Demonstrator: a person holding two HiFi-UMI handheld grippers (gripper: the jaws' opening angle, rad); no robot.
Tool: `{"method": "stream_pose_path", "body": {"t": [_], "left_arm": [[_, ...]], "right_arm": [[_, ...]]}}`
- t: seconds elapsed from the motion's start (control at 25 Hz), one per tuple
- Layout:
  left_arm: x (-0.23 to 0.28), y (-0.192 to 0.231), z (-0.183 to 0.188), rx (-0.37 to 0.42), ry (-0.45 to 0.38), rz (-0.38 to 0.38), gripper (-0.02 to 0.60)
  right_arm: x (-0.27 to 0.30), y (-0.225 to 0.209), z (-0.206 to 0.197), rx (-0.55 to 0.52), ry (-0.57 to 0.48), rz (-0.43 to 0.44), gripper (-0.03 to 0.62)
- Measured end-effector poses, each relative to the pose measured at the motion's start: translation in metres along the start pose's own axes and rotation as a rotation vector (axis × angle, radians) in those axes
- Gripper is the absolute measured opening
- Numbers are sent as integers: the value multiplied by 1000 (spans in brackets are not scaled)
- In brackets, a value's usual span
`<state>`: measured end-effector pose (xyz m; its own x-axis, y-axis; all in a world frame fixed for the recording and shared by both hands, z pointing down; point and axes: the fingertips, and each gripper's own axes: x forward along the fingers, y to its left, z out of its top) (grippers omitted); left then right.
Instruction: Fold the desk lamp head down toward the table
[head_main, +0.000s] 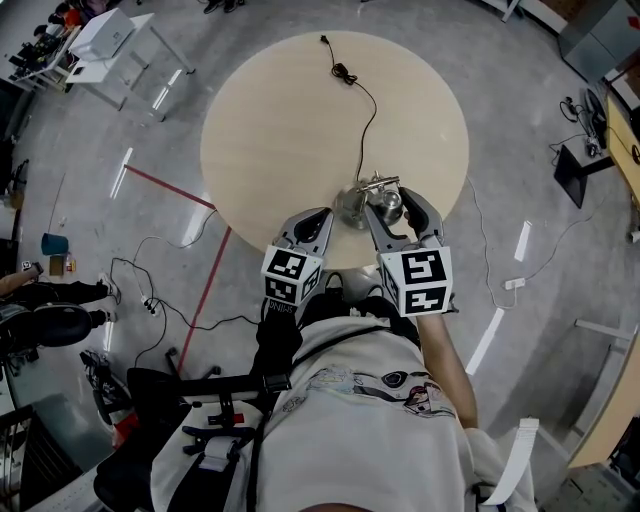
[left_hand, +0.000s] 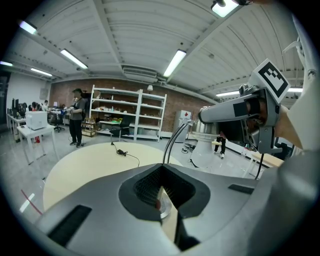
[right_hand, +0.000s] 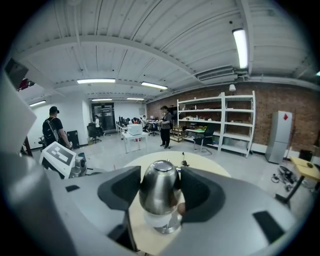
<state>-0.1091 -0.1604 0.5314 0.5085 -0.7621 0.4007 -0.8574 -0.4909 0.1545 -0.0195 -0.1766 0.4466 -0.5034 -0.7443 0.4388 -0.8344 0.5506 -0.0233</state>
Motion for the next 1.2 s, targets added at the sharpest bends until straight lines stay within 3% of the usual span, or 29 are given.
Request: {"method": "stream_pose_path", "body": {"t": [1.2], "left_arm": [[2,-3,0,12,2,-9,2]], "right_arm": [[-14,6,-35,8,39,9,253]]}}
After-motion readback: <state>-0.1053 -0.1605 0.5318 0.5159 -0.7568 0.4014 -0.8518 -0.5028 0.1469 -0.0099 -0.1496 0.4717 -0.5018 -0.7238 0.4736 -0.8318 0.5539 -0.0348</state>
